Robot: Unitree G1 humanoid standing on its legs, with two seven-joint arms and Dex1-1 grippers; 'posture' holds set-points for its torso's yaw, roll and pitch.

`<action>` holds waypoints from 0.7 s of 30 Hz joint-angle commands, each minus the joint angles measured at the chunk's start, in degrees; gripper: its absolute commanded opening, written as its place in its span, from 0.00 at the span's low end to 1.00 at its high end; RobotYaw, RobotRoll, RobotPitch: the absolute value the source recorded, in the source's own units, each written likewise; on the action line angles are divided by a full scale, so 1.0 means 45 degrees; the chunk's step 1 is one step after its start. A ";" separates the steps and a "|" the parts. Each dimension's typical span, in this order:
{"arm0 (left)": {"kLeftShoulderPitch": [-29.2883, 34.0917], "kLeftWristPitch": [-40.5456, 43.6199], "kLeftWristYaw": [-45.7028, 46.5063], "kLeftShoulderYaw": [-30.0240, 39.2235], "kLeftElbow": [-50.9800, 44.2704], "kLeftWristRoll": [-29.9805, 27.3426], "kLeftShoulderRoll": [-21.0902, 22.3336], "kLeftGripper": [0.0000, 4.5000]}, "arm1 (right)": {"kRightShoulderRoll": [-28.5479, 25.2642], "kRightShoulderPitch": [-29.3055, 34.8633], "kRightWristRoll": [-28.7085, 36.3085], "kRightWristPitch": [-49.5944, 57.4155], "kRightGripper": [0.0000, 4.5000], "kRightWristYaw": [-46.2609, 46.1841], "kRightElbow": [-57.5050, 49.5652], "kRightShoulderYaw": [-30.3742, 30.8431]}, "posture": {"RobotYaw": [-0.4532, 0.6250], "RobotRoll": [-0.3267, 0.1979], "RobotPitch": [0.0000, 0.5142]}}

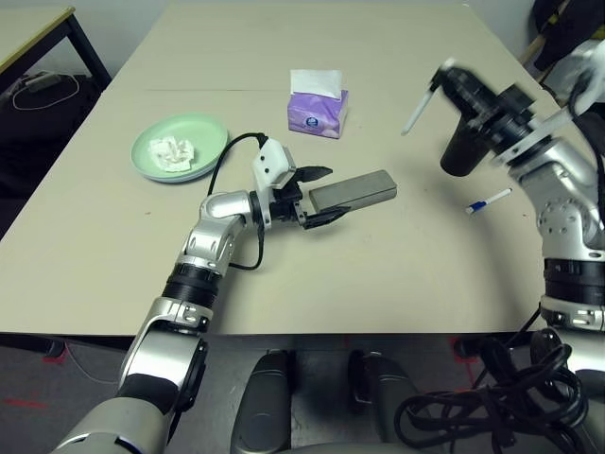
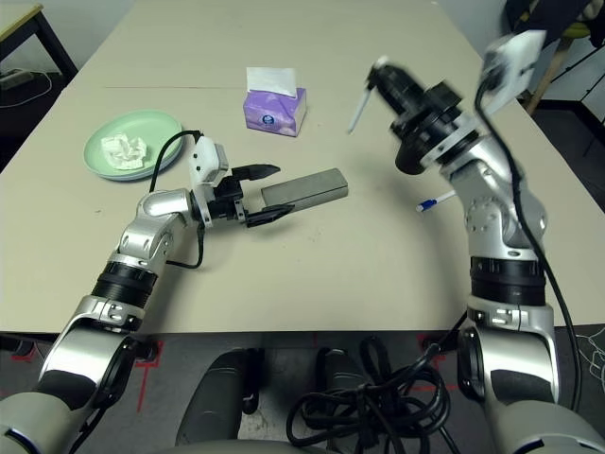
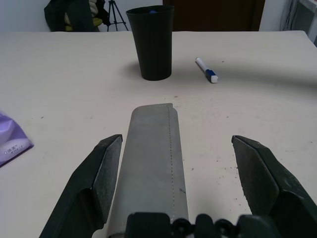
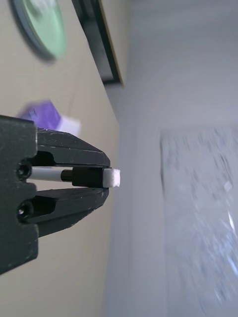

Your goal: Organize and tidy the items on the table.

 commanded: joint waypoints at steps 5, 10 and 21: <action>-0.0193 -0.0232 -0.0011 -0.0165 0.0444 0.0294 -0.0028 1.00 | -0.0033 -0.0721 -0.2200 -0.0790 0.09 -0.3101 0.1358 -0.0380 | 0.43 0.62 0.20; -0.0120 -0.0125 -0.0060 -0.0172 0.0314 0.0251 0.0018 1.00 | 0.0036 -0.0708 -0.2541 0.0067 0.09 -0.3824 0.1409 -0.0221 | 0.44 0.62 0.20; -0.0090 0.0154 -0.0117 -0.0156 0.0116 0.0181 0.0116 1.00 | -0.0127 -0.1775 -0.3039 0.2182 0.09 -0.4527 0.2563 -0.0010 | 0.44 0.62 0.21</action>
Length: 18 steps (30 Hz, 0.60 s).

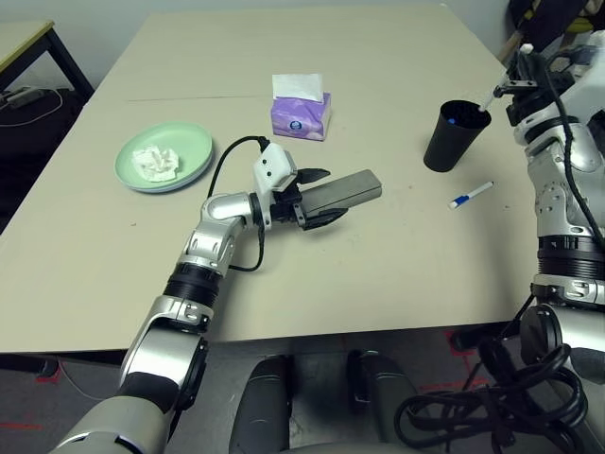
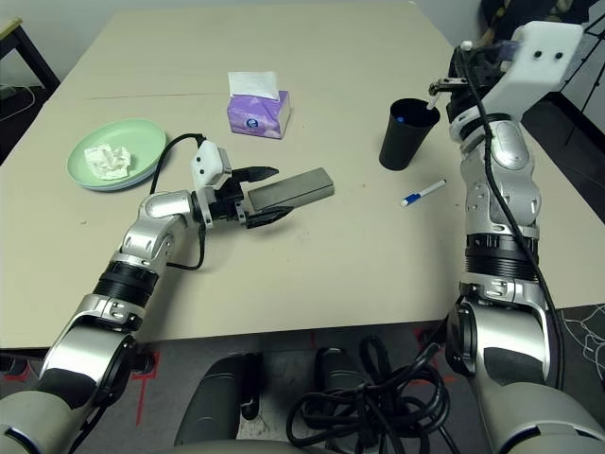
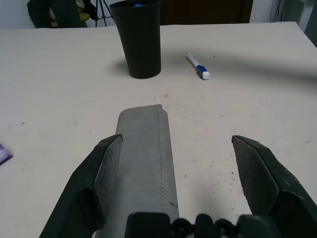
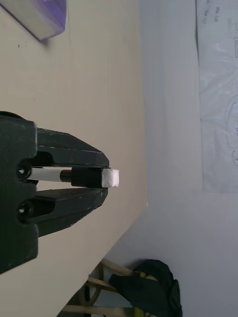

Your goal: Organize and tidy the items on the table.

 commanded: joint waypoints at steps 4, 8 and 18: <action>0.0020 0.0301 -0.0090 -0.0114 -0.0345 0.0067 0.0118 1.00 | -0.0263 -0.0812 -0.0087 0.0892 0.09 0.0101 0.1036 0.0029 | 0.45 0.62 0.22; 0.0087 0.0436 -0.0100 -0.0068 -0.0514 0.0019 0.0199 1.00 | -0.0464 -0.0856 -0.0237 0.1388 0.09 0.0364 0.1059 0.0244 | 0.46 0.62 0.23; 0.0306 0.0583 -0.0041 -0.0096 -0.0795 0.0026 0.0269 1.00 | -0.0504 -0.0130 -0.0187 0.2260 0.94 0.0511 -0.0267 0.0127 | 0.46 0.62 0.23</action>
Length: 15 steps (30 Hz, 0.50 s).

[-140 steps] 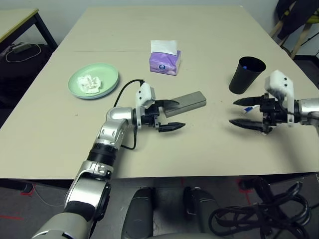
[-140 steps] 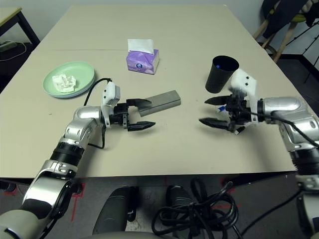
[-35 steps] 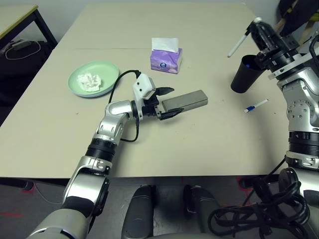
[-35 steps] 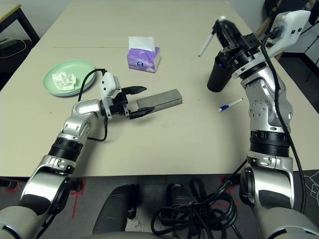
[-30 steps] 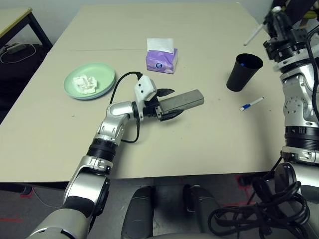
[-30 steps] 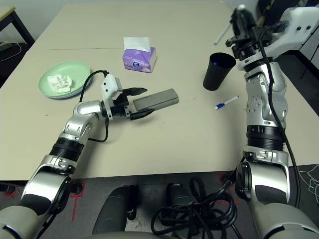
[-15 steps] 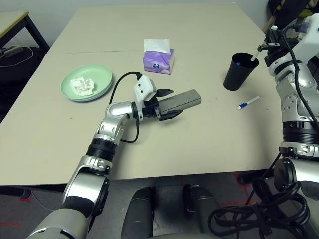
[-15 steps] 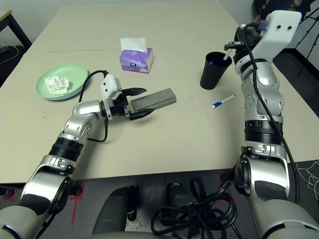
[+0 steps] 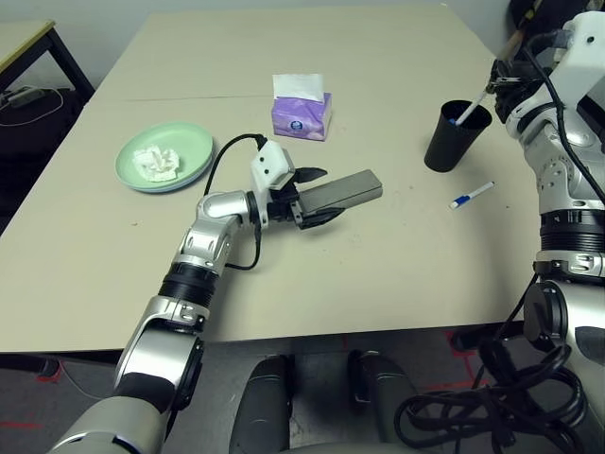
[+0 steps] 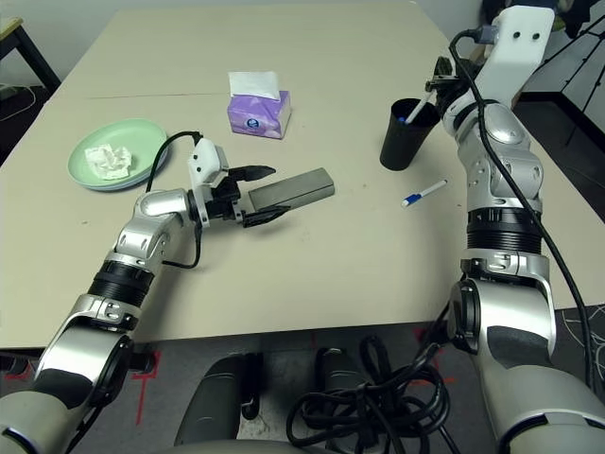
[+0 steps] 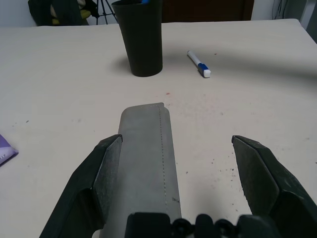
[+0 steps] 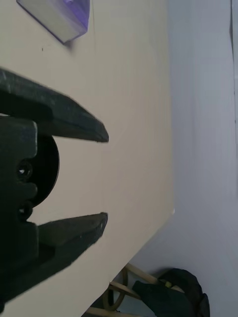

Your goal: Organize and tidy the items on the table.

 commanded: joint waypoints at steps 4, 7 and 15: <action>0.0187 0.0071 -0.0022 -0.0155 -0.0207 0.0069 -0.0034 1.00 | -0.0247 0.0710 0.0227 0.0345 0.99 0.0672 -0.1111 -0.0070 | 0.45 0.62 0.24; 0.0232 0.0054 0.0009 -0.0190 -0.0232 0.0060 -0.0129 1.00 | -0.0750 0.0830 0.0537 -0.0618 0.99 0.3088 -0.1020 0.0379 | 0.45 0.62 0.25; 0.0856 0.0284 0.0323 -0.0217 -0.1056 0.0018 -0.0180 1.00 | -0.3097 0.2698 0.1290 -0.3252 0.99 1.1238 -0.0429 0.1710 | 0.50 0.62 0.30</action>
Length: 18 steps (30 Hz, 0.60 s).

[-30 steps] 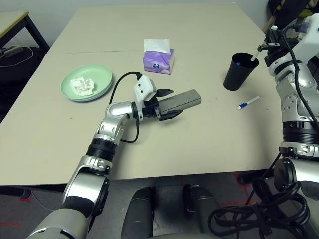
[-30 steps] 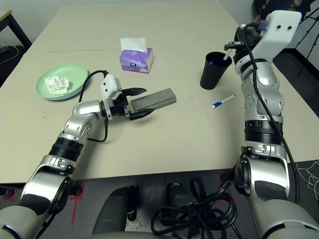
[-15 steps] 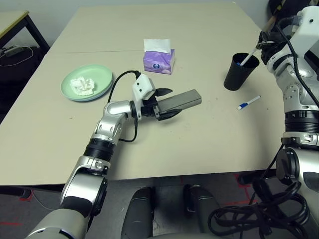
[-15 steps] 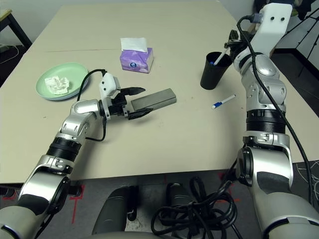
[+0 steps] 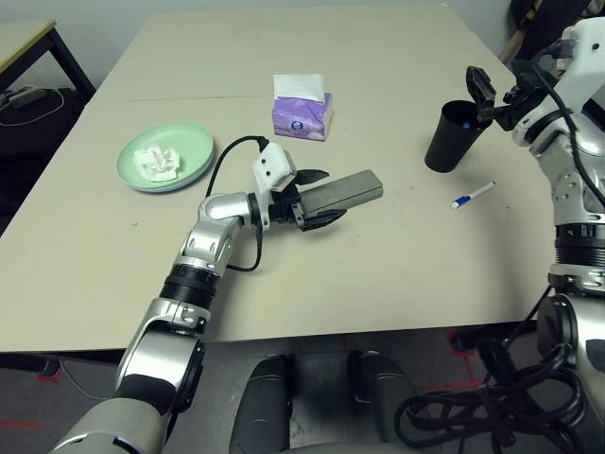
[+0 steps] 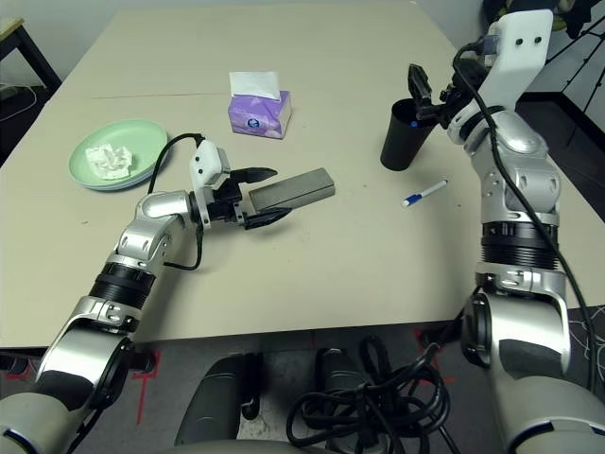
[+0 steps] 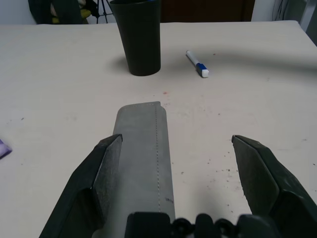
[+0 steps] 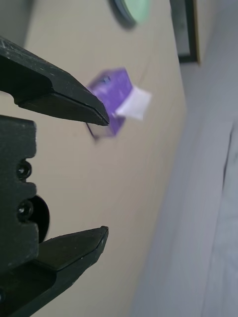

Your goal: Organize and tidy the items on the table.

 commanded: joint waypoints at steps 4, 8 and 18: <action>0.0792 0.0391 0.0324 -0.0136 -0.1027 0.0033 0.0082 1.00 | -0.1950 0.0373 -0.0888 -0.2589 0.99 0.4962 0.1545 0.1588 | 0.51 0.62 0.35; 0.1015 0.0535 0.0619 -0.0098 -0.1468 0.0010 0.0018 1.00 | -0.2667 -0.0730 -0.2759 -0.5603 0.99 0.7153 0.3977 0.3253 | 0.53 0.62 0.41; 0.1010 0.0755 0.0580 -0.0254 -0.2510 -0.0111 0.0004 1.00 | -0.2945 -0.4683 -0.7067 -1.1276 0.99 0.8048 1.0094 0.6164 | 0.54 0.62 0.54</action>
